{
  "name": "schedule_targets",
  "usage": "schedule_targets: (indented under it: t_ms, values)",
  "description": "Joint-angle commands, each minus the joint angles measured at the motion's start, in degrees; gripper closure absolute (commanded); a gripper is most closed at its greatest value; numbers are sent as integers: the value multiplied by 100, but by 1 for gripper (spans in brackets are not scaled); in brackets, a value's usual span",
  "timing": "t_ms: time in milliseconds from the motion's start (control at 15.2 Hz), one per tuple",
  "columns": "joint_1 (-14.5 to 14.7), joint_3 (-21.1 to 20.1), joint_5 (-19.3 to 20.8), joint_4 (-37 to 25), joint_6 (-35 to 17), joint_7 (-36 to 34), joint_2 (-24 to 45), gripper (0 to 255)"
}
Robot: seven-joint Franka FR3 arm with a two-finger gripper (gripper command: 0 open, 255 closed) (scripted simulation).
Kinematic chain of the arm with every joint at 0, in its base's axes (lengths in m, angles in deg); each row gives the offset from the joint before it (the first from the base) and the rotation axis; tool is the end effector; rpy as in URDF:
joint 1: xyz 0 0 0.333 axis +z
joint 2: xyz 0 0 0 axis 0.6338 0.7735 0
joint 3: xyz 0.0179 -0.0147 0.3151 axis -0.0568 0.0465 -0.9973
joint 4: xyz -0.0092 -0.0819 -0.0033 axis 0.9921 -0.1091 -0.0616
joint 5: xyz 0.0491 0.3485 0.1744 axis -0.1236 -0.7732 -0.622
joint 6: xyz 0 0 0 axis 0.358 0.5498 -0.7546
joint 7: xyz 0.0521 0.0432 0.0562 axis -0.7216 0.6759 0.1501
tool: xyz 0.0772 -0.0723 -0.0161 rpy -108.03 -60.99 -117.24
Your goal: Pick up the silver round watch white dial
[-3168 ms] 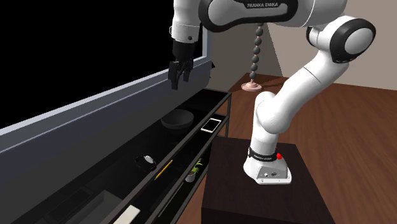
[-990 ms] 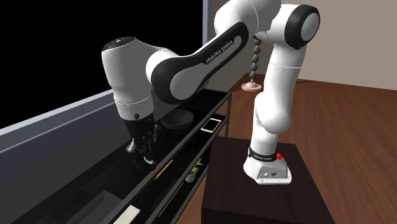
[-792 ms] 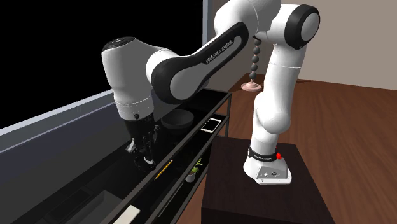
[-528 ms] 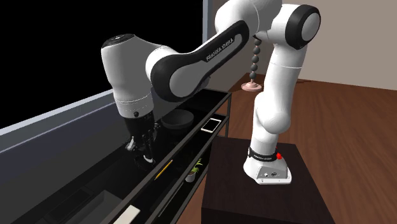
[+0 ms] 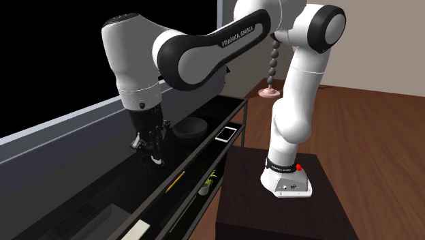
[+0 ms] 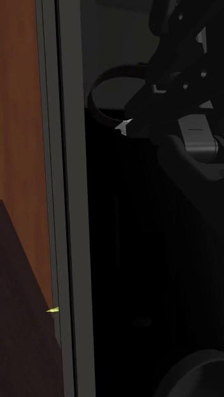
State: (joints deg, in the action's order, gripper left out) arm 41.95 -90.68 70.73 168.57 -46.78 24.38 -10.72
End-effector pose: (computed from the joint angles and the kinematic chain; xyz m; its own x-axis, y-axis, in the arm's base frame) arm 0.4158 0.3145 0.4920 0.9564 -0.2916 0.0136 -0.2914 -0.9507 0.1063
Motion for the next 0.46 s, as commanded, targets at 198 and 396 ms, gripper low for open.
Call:
schedule_targets:
  t_ms: [198, 396]
  values:
    - [-7, 25, -40, -322, 389, 51, -79, 255]
    - [-9, 29, -43, -404, 477, 59, -86, 255]
